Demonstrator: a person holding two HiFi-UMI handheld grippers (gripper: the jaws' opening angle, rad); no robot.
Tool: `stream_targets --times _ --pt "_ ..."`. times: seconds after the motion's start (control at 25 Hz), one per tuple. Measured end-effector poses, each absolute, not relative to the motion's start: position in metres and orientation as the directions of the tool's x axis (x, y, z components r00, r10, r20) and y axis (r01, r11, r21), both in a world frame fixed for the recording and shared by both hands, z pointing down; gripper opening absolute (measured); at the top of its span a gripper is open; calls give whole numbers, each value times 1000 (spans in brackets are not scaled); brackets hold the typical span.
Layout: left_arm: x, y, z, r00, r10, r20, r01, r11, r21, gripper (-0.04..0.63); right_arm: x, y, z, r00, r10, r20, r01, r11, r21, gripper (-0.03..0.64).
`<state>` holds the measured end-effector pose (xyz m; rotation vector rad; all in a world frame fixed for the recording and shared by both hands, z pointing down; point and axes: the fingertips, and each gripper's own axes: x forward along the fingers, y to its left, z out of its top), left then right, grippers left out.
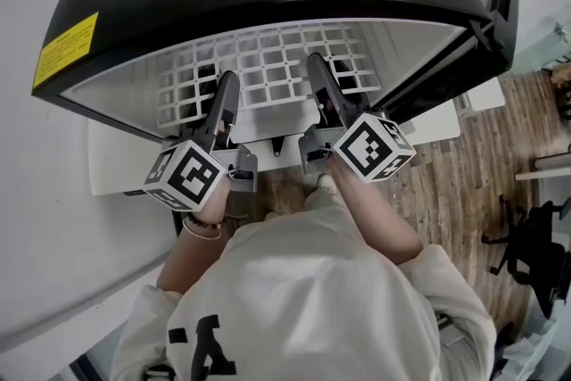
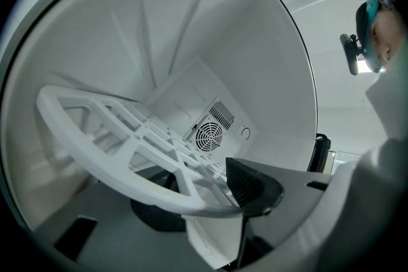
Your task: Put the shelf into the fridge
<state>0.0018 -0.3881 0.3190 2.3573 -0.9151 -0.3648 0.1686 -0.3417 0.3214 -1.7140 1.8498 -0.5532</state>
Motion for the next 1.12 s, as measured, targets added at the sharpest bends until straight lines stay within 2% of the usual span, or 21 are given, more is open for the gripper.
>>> stream_targets --times 1.12 --pt "5 -404 318 722 -682 -115 -508 -636 581 202 174 -358 322 -21 -994 -110 -793 84 -604 202"
